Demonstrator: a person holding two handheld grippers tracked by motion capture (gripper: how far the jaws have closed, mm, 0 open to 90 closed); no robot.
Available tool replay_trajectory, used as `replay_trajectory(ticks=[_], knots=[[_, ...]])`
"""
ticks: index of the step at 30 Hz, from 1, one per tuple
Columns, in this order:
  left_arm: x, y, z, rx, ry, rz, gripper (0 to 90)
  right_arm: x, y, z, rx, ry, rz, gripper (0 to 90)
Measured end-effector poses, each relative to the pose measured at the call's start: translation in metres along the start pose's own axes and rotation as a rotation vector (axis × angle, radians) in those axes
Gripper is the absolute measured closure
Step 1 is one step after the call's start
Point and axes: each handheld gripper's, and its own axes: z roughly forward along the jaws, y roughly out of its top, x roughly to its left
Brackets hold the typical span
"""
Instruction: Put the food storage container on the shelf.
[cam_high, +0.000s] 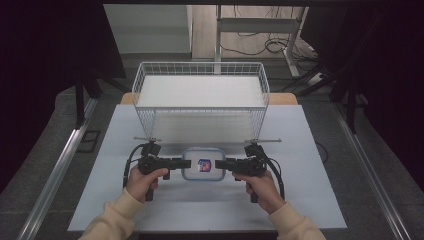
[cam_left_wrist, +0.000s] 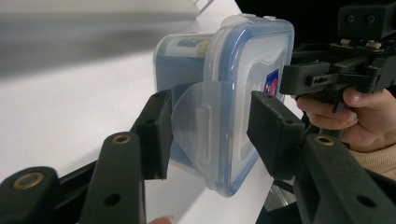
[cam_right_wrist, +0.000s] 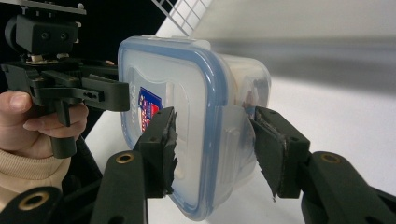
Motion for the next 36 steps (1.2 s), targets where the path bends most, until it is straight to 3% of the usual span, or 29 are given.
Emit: replay_trajectory(ticks=[12, 22, 32, 36], knots=[[-0.021, 0.042, -0.018, -0.076, 0.004, 0.066, 51.0, 0.021, 0.047, -0.017, -0.056, -0.011, -0.095, 50.8], [-0.034, 0.086, -0.032, -0.136, 0.008, 0.112, 50.9, 0.034, 0.094, -0.029, -0.093, -0.016, -0.164, 50.8], [-0.035, 0.128, -0.04, -0.153, -0.005, 0.134, 50.8, 0.043, 0.14, -0.035, -0.105, -0.033, -0.195, 50.8], [-0.031, 0.141, -0.042, -0.156, -0.022, 0.123, 50.5, 0.046, 0.157, -0.035, -0.1, -0.047, -0.212, 50.8]])
